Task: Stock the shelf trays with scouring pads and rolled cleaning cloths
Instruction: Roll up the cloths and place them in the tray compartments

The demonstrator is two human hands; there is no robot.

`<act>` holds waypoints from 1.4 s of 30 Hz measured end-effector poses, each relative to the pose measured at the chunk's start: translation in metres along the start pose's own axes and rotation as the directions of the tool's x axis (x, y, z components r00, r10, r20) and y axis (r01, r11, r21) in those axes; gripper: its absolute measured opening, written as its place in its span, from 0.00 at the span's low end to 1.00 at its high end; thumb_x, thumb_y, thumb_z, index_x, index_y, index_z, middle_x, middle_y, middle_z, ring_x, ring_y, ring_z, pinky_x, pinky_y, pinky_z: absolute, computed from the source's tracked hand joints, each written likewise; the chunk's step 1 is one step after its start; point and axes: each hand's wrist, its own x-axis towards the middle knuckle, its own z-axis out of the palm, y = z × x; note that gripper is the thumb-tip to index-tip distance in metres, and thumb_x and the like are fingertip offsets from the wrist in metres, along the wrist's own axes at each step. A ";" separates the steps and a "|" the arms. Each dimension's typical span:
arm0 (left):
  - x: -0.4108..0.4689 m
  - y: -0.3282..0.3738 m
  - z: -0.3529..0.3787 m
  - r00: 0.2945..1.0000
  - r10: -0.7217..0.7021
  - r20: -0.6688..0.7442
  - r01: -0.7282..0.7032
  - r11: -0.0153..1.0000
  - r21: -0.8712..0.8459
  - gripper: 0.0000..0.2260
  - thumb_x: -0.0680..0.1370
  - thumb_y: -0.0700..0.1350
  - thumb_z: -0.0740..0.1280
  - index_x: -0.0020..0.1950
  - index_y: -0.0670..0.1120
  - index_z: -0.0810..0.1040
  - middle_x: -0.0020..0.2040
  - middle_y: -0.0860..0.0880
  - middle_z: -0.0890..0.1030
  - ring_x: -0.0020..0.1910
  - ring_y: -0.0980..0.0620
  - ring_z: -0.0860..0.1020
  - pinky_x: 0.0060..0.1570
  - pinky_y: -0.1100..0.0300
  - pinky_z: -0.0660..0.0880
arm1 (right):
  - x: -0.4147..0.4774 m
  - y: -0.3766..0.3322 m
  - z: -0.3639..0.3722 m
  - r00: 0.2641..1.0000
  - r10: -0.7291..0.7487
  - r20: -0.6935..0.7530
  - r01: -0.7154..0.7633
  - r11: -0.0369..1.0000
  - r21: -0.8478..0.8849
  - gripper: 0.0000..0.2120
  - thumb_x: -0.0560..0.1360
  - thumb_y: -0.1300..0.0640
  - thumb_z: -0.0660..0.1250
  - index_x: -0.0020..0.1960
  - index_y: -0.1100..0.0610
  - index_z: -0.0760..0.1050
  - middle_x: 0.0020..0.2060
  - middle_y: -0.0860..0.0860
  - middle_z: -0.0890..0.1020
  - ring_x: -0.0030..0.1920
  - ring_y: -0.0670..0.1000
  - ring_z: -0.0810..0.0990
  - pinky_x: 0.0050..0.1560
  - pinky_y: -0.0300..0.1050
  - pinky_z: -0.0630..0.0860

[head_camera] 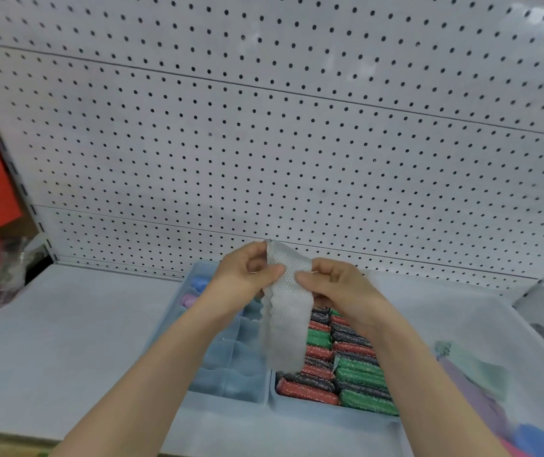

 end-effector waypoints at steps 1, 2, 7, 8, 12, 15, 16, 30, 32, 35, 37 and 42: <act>-0.001 0.000 0.000 1.000 -0.008 0.020 0.008 1.000 0.027 0.14 0.76 0.36 0.70 0.59 0.49 0.78 0.48 0.43 0.84 0.44 0.46 0.81 0.50 0.46 0.78 | 0.000 0.000 0.000 1.000 -0.007 -0.014 0.008 0.999 0.039 0.13 0.74 0.58 0.71 0.57 0.61 0.79 0.47 0.57 0.86 0.45 0.53 0.84 0.43 0.40 0.79; -0.002 0.001 0.000 1.000 -0.007 0.028 0.006 1.000 0.030 0.15 0.75 0.36 0.71 0.58 0.51 0.78 0.48 0.42 0.83 0.43 0.46 0.80 0.50 0.46 0.78 | 0.001 0.000 -0.001 1.000 -0.023 -0.016 0.024 0.997 0.070 0.13 0.75 0.59 0.71 0.59 0.59 0.78 0.48 0.59 0.85 0.46 0.54 0.84 0.43 0.41 0.80; 0.002 0.004 0.001 0.983 0.177 -0.040 -0.179 0.981 -0.073 0.14 0.73 0.29 0.70 0.50 0.46 0.83 0.46 0.47 0.84 0.43 0.51 0.82 0.46 0.58 0.80 | 0.003 -0.005 -0.002 0.968 -0.243 -0.068 0.249 0.964 0.097 0.13 0.76 0.67 0.67 0.54 0.54 0.83 0.49 0.57 0.85 0.50 0.53 0.83 0.55 0.46 0.79; 0.004 0.005 0.000 0.971 0.232 -0.063 -0.236 0.971 -0.047 0.13 0.72 0.27 0.69 0.44 0.44 0.84 0.43 0.47 0.83 0.42 0.52 0.80 0.45 0.59 0.79 | 0.005 -0.008 -0.002 0.953 -0.291 -0.083 0.298 0.951 0.082 0.13 0.75 0.70 0.65 0.49 0.55 0.85 0.47 0.58 0.85 0.49 0.53 0.82 0.54 0.46 0.79; 0.006 0.014 0.001 0.950 0.292 -0.111 -0.298 0.953 -0.043 0.19 0.70 0.21 0.63 0.32 0.43 0.81 0.36 0.53 0.80 0.35 0.58 0.76 0.36 0.65 0.74 | 0.006 -0.021 0.001 0.890 -0.452 -0.056 0.449 0.891 -0.065 0.19 0.74 0.78 0.56 0.38 0.63 0.81 0.41 0.60 0.78 0.42 0.55 0.76 0.45 0.48 0.75; 0.007 0.020 0.000 0.951 0.298 -0.087 -0.308 0.943 -0.127 0.24 0.72 0.22 0.61 0.29 0.47 0.81 0.39 0.53 0.81 0.38 0.55 0.77 0.38 0.62 0.76 | 0.004 -0.033 0.003 0.881 -0.472 -0.024 0.463 0.872 -0.160 0.27 0.74 0.77 0.55 0.30 0.52 0.79 0.39 0.52 0.74 0.40 0.52 0.73 0.37 0.43 0.70; 0.007 0.021 -0.001 0.948 0.306 -0.085 -0.315 0.940 -0.135 0.23 0.73 0.22 0.62 0.30 0.47 0.81 0.40 0.53 0.81 0.39 0.54 0.77 0.39 0.61 0.76 | 0.005 -0.034 0.004 0.879 -0.476 -0.023 0.465 0.868 -0.173 0.28 0.74 0.77 0.55 0.29 0.51 0.78 0.38 0.49 0.74 0.40 0.50 0.73 0.36 0.42 0.70; 0.003 0.017 -0.002 0.996 0.014 0.082 0.007 0.968 -0.252 0.19 0.77 0.53 0.65 0.59 0.39 0.79 0.53 0.41 0.83 0.51 0.43 0.82 0.57 0.48 0.79 | 0.019 -0.035 0.004 0.837 -0.520 -0.171 0.498 0.853 -0.156 0.20 0.78 0.73 0.58 0.41 0.55 0.84 0.48 0.54 0.77 0.49 0.50 0.77 0.47 0.46 0.76; 0.000 0.010 0.000 0.992 -0.011 0.129 0.025 0.994 -0.107 0.19 0.74 0.54 0.71 0.57 0.41 0.80 0.55 0.38 0.82 0.54 0.38 0.81 0.60 0.38 0.73 | 0.020 -0.034 0.003 0.832 -0.518 -0.199 0.493 0.855 -0.161 0.20 0.79 0.72 0.57 0.46 0.54 0.84 0.52 0.53 0.77 0.54 0.50 0.78 0.54 0.48 0.79; 0.000 0.004 0.002 0.993 -0.042 0.109 0.056 0.991 -0.121 0.16 0.73 0.49 0.73 0.57 0.42 0.81 0.55 0.36 0.82 0.54 0.36 0.80 0.55 0.39 0.74 | 0.019 -0.029 0.001 0.822 -0.553 -0.138 0.509 0.822 -0.257 0.21 0.81 0.72 0.55 0.58 0.52 0.80 0.59 0.52 0.75 0.59 0.46 0.77 0.58 0.43 0.77; 0.001 0.007 0.001 0.993 -0.092 0.075 0.109 0.960 -0.258 0.13 0.76 0.43 0.69 0.59 0.40 0.79 0.54 0.39 0.83 0.54 0.40 0.81 0.55 0.45 0.77 | 0.016 -0.022 -0.002 0.815 -0.576 -0.057 0.525 0.777 -0.348 0.24 0.78 0.73 0.58 0.63 0.50 0.77 0.64 0.50 0.70 0.63 0.45 0.74 0.62 0.44 0.75; 0.004 0.011 -0.004 0.991 -0.131 0.030 0.132 0.907 -0.400 0.13 0.79 0.40 0.63 0.62 0.38 0.76 0.53 0.38 0.83 0.48 0.44 0.83 0.49 0.51 0.80 | 0.002 -0.008 0.003 0.821 -0.559 0.115 0.546 0.711 -0.443 0.28 0.69 0.72 0.69 0.63 0.49 0.77 0.70 0.46 0.65 0.69 0.47 0.69 0.67 0.42 0.70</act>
